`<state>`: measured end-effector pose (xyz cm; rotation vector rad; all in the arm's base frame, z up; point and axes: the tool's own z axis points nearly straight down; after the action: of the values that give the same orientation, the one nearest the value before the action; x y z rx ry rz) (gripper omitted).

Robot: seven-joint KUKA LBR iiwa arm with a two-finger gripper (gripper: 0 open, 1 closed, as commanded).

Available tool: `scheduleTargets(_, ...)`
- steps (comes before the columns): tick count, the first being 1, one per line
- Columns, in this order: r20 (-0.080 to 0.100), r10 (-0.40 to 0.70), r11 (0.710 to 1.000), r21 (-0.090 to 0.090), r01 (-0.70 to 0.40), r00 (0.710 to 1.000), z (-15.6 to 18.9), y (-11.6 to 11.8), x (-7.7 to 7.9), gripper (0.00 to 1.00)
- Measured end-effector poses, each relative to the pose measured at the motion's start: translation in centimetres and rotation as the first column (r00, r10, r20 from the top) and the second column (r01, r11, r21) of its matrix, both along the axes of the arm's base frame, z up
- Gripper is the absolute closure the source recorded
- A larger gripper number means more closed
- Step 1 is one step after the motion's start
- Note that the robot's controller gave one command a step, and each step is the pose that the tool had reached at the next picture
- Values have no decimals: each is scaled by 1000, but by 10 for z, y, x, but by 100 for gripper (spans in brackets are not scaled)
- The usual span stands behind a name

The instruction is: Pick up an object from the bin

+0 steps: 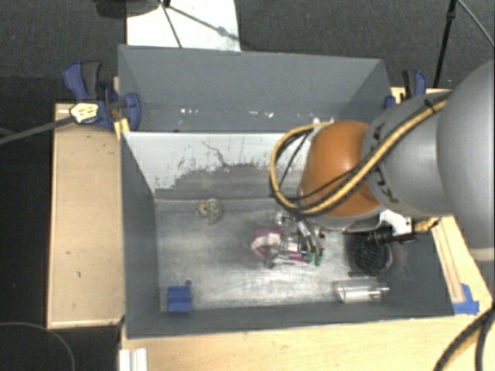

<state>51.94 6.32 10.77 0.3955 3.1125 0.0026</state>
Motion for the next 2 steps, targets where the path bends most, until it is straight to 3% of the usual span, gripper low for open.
scheduleTargets(1,1,2,1000,0,-2,1000,4,0,0,100)
scheduleTargets(2,1,5,1000,0,-5,1000,44,0,1,100)
